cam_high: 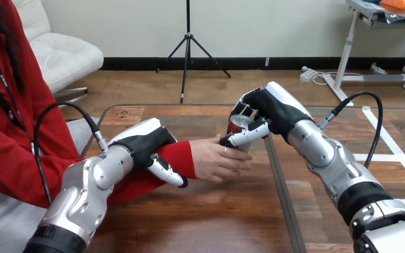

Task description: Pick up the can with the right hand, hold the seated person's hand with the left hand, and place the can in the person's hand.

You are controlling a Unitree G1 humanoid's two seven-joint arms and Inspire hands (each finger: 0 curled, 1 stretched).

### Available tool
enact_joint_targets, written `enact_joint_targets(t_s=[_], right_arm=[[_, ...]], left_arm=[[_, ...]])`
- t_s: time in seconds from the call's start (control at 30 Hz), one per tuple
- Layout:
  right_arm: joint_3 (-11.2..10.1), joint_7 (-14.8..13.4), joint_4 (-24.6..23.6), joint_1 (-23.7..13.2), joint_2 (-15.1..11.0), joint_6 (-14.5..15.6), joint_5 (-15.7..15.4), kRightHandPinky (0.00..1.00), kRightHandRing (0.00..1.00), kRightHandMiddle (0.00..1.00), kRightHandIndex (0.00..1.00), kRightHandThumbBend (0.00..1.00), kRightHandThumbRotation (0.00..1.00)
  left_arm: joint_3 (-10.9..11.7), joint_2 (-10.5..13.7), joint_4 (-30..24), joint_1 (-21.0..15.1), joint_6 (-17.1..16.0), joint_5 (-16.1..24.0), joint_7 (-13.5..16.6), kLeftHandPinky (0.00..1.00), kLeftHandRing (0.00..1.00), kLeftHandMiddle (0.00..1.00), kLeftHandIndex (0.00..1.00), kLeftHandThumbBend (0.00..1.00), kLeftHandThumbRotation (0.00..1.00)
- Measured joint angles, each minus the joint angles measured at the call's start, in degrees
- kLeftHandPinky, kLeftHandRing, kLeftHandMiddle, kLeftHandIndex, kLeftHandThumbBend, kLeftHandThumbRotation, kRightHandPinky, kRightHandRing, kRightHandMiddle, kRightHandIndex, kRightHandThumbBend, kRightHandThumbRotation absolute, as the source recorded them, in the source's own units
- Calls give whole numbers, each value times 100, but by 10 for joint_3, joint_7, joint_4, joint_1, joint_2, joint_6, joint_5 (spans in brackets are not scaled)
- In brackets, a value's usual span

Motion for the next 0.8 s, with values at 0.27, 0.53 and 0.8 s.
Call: enact_joint_targets(t_s=[0.27,0.53,0.8], right_arm=[[0,1,0,0,0,6,0,23,31,38,44,72,0],[0,1,0,0,0,11,0,16,22,29,44,72,0],[0,1,0,0,0,12,0,15,21,28,43,71,0]], left_arm=[[0,0,0,0,0,-4,0,17,23,31,30,59,0],[0,0,0,0,0,-6,0,17,23,32,31,58,0],[0,0,0,0,0,-7,0,18,24,33,32,57,0]])
